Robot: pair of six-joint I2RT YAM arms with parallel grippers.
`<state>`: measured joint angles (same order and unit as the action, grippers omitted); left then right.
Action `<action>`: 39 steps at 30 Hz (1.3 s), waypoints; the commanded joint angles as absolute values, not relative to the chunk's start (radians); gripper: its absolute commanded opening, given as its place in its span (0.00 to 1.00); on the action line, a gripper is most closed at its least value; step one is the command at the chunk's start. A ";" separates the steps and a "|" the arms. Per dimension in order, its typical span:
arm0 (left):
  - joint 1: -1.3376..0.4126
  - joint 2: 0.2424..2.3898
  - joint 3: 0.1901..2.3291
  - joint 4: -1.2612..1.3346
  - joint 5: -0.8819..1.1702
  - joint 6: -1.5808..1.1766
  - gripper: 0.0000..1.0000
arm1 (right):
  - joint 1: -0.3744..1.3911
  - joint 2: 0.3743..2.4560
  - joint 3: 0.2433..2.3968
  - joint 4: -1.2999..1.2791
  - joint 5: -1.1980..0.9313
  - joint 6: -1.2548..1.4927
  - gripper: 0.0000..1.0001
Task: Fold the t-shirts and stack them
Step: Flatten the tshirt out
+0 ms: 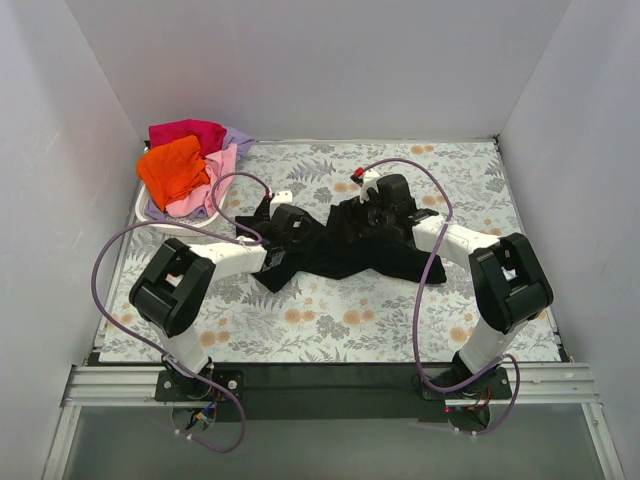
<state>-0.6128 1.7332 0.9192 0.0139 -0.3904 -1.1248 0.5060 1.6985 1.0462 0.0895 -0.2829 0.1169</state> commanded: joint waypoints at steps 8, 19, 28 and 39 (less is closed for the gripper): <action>-0.620 1.750 0.953 -0.055 -0.497 -1.112 0.30 | 0.506 1.661 1.058 0.126 -0.247 0.107 0.74; -0.620 1.556 0.899 -0.043 -0.604 -1.147 0.06 | 0.508 1.655 1.051 0.123 -0.230 0.101 0.74; -0.611 1.335 0.804 -0.080 -0.653 -1.167 0.02 | 0.506 1.651 1.045 0.121 -0.224 0.097 0.74; -0.589 1.261 0.690 -0.097 -0.594 -1.232 0.23 | 0.505 1.703 1.055 0.109 -0.200 0.103 0.75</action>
